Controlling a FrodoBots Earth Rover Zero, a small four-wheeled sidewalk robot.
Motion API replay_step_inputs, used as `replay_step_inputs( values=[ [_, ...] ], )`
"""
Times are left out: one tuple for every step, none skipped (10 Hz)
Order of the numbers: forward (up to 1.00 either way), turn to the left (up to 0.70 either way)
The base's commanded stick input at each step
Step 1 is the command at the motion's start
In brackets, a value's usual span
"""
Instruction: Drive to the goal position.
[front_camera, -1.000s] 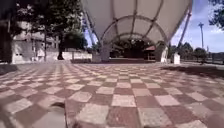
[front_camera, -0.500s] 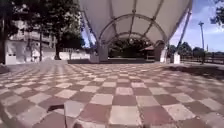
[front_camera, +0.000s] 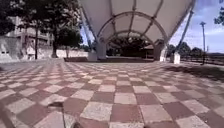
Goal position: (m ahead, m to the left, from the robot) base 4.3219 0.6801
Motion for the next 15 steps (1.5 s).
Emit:
replay_step_inputs(
  values=[
    [0.70,0.00],
    [0.70,0.00],
    [0.70,0.00],
    [0.70,0.00],
    [0.70,0.00],
    [0.70,0.00],
    [0.70,0.00],
    [0.70,0.00],
    [0.70,0.00],
    [0.70,0.00],
    [0.70,0.00],
    [0.70,0.00],
    [0.70,0.00],
    [0.70,0.00],
    [0.70,0.00]
  ],
)
